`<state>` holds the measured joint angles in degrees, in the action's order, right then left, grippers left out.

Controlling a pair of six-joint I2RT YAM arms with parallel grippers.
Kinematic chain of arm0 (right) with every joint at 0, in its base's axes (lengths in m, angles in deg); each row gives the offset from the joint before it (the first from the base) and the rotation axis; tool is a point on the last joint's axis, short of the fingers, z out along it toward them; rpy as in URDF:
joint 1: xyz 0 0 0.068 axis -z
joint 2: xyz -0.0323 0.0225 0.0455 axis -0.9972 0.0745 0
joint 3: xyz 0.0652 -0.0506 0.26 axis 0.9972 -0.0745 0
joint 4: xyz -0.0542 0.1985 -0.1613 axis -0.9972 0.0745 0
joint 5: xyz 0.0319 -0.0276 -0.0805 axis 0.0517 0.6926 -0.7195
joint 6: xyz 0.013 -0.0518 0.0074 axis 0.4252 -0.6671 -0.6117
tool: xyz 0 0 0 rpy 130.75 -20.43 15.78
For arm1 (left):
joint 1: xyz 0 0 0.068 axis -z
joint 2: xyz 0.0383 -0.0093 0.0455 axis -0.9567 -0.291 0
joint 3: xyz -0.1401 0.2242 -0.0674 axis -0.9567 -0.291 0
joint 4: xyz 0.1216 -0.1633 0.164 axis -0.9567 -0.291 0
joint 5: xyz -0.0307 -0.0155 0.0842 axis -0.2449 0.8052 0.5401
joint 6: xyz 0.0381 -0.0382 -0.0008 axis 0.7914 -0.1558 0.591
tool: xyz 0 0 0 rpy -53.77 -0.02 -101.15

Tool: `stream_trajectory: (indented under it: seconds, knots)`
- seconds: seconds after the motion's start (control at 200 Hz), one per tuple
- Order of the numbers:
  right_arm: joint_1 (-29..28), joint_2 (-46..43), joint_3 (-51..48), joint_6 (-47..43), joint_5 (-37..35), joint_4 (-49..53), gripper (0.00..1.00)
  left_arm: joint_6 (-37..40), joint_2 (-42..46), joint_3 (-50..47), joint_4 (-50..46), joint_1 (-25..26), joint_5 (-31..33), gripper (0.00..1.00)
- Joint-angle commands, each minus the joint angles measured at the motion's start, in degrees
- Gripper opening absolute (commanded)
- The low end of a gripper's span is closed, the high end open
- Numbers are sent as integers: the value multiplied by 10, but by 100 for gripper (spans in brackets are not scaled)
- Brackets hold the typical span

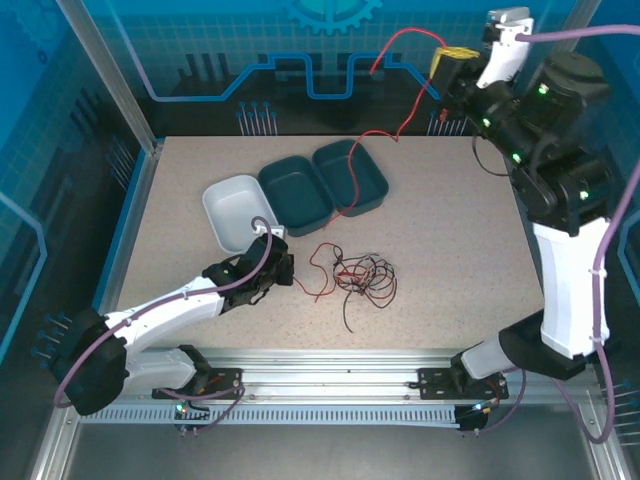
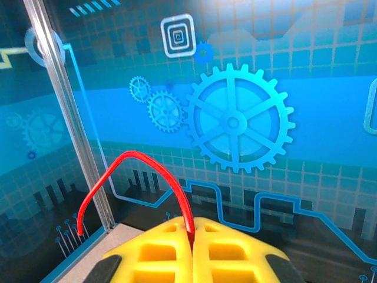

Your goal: Untangle the cables

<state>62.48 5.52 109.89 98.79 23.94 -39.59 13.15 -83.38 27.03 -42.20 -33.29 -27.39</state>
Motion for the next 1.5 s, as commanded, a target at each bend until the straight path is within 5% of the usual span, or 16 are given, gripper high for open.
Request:
stream_trajectory:
  seconds: [0.0, 0.79, 1.496]
  knots:
    - [-5, 40, -12, -27, -33, -39, 0, -12, 20, -7, 20, -4, -25, 5]
    - [58, 355, 99, -38, -44, -173, 0, -19, 16, -4, 35, -4, -58, 1]
    - [96, 320, -25, -75, -161, -126, 0, -25, 7, -9, 37, -3, -59, 0]
